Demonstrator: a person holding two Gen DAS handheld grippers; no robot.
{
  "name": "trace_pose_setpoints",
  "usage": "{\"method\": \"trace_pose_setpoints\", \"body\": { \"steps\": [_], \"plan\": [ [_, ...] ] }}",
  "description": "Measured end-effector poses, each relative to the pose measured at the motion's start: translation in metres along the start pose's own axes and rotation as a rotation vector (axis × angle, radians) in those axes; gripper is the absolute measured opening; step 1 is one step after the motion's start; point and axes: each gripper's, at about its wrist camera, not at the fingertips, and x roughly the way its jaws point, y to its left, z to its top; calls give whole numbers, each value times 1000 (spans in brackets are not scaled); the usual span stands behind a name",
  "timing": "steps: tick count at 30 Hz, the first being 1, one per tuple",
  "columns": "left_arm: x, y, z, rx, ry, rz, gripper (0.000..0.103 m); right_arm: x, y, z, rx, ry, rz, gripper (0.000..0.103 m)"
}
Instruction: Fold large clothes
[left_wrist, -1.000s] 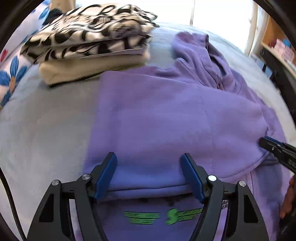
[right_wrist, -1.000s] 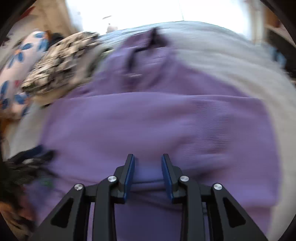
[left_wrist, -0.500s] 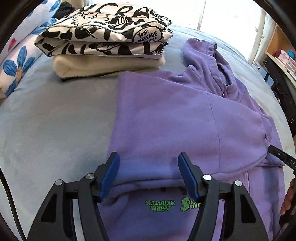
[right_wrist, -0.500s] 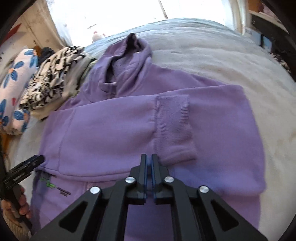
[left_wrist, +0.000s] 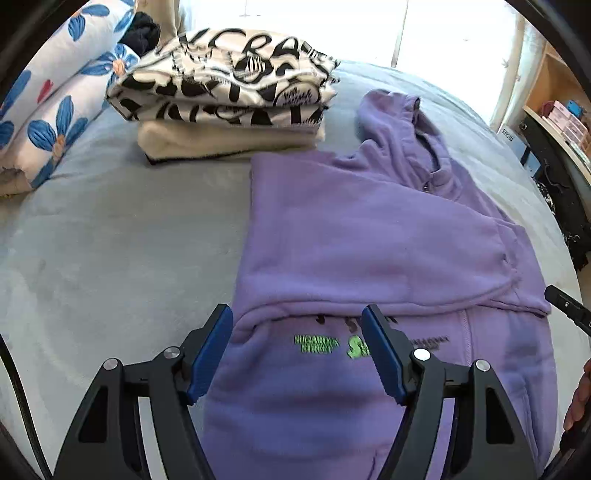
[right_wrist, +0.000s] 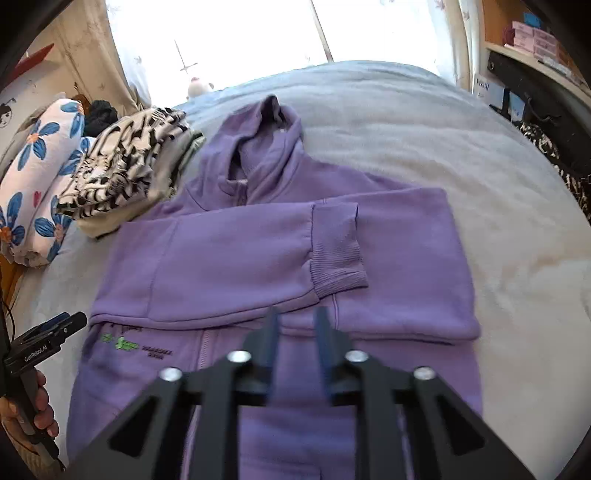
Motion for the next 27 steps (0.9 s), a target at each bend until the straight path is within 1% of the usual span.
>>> {"method": "trace_pose_setpoints", "body": {
  "steps": [1,2,3,9,14,19,27],
  "plan": [
    [-8,-1,-2,5,-10,1,71,-8,2,-2,-2,-15,-4,40],
    [-14,-1,-3,9,-18,0,71,-17,3,-4,-4,-33,-10,48],
    [-23,-2,-5,14,-30,-1,71,-25,4,-6,-3,-50,-11,52],
    [-71,-8,-19,30,-90,9,71,-65,7,-20,7,-95,17,53],
    [-106,-8,-35,25,-124,-5,71,-96,11,-38,0,-125,22,53],
    [-137,-5,-61,28,-157,4,76,-122,12,-61,-11,-141,36,53],
    [-158,6,-105,32,-134,20,76,-152,6,-101,-48,-161,35,53]
  ]
}}
